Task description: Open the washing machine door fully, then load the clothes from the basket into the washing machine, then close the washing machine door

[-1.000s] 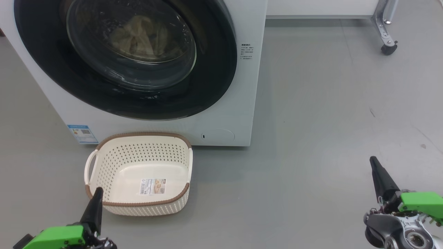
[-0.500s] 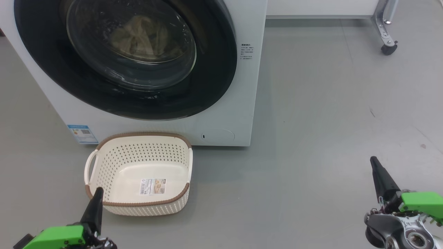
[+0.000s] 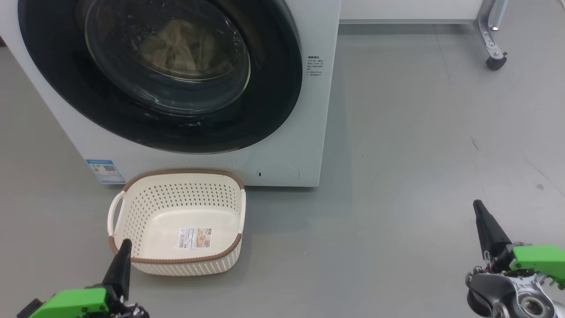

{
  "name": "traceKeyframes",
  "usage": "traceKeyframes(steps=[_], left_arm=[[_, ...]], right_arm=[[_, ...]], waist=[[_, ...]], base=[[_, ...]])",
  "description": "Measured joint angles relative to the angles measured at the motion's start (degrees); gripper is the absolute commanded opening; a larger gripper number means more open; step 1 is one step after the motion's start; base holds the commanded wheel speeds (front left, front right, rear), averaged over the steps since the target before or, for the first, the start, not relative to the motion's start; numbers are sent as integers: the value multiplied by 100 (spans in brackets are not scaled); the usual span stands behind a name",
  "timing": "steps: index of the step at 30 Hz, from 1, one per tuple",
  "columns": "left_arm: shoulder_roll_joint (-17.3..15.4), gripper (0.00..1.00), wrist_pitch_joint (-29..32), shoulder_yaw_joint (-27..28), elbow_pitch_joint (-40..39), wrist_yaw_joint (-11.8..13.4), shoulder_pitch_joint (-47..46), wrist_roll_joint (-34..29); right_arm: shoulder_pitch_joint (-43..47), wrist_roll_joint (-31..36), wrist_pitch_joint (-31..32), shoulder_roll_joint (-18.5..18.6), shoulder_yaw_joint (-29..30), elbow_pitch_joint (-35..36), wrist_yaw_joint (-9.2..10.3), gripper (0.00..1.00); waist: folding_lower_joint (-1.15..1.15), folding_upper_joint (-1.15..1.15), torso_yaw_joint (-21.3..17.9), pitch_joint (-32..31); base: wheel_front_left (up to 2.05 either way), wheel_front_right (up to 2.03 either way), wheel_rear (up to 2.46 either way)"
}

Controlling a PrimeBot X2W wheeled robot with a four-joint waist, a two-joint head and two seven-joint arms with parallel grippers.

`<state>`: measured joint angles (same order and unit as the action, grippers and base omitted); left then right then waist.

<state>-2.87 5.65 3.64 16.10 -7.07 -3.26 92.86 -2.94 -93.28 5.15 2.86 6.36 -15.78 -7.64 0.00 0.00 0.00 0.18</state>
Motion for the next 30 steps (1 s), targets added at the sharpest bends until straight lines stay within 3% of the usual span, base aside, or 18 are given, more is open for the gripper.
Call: traceKeyframes(steps=[30], left_arm=[[15,0,24,20,0,0,-1,-1]], right_arm=[[0,10,49,-3,44,-1,0,0]], waist=[[0,0,0,0]], base=[[0,0,0]])
